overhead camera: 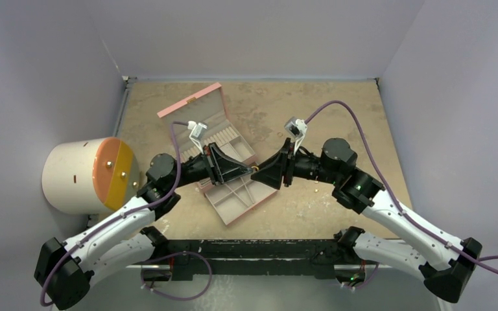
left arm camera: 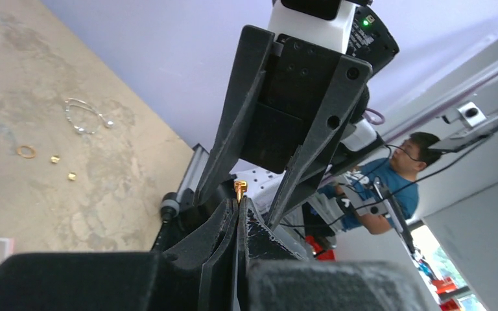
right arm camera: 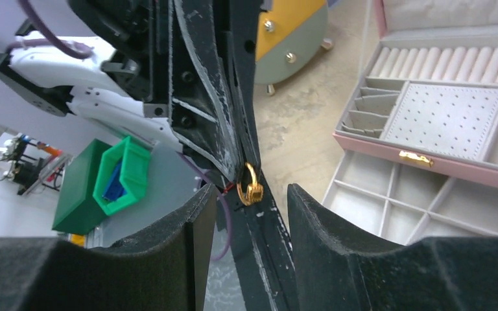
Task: Organize the mixed jewelry
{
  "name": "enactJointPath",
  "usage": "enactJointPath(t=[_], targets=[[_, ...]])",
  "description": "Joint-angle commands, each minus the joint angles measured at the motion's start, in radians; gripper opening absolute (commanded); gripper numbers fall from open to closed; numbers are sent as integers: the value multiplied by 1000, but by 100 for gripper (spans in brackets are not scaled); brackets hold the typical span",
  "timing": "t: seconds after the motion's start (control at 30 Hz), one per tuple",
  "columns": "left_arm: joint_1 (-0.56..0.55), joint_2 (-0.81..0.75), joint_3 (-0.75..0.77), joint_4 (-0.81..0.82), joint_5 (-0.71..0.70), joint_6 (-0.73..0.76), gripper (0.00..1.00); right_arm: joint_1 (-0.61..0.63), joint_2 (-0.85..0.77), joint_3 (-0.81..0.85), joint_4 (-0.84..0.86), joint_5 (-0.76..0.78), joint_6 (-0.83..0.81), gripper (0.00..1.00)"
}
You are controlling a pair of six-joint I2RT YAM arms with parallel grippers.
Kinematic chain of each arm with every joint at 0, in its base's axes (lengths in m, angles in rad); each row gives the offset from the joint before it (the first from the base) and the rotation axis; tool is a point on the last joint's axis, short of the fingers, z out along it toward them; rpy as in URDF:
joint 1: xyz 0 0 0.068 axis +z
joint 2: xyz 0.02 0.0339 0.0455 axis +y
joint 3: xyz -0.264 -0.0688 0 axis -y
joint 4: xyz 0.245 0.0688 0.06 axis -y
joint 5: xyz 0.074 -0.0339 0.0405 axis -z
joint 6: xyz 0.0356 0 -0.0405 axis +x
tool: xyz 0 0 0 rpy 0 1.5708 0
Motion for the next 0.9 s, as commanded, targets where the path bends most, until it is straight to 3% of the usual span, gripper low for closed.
enactJointPath(t=[0.0,0.3,0.87], targets=[[-4,15,-23,216,97,-104,0,-5,-9,0,147,-96,38,48],[-5,-17,-21,191,112,-89,0,-7,-20,1,146,-101,57,47],[-5,-47,-15,151,117,-65,0,-6,-56,-24,184,-126,104,35]])
